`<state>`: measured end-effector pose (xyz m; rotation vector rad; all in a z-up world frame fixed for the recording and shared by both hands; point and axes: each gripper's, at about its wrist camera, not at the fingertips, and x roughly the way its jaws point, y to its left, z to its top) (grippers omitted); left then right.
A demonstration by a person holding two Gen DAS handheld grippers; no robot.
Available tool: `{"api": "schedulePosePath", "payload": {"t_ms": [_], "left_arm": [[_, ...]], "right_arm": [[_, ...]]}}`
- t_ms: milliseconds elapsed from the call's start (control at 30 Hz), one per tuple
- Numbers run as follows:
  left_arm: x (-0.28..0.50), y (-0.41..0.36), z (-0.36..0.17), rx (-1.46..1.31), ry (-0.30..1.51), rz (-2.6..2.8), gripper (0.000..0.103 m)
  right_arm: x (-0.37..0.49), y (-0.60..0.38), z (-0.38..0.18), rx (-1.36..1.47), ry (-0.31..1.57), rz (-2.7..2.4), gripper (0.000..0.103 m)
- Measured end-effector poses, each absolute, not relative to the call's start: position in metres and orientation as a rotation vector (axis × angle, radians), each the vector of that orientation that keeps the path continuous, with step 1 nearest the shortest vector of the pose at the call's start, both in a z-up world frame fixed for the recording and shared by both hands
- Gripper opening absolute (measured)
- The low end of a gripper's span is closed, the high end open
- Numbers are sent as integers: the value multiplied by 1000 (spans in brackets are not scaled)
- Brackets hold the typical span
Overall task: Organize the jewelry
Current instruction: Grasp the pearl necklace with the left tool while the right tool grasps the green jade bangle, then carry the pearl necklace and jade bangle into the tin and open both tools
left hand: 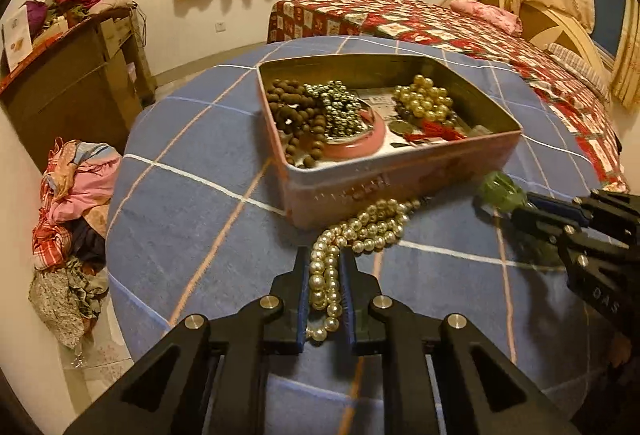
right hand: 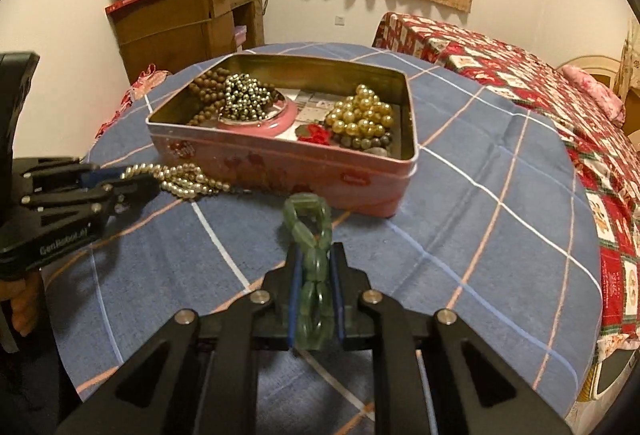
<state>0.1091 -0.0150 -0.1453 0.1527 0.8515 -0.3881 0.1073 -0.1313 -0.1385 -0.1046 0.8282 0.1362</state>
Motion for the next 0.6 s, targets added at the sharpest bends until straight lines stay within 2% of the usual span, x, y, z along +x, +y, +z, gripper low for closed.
{"api": "schedulePosePath", "payload": {"t_ms": [67, 600], "left_arm": [[106, -16, -144, 153, 848, -394, 6], [70, -3, -82, 118, 682, -345, 6]], "right_arm": [[108, -132, -139, -104, 825, 135, 16], [83, -138, -110, -128, 710, 119, 16]]}}
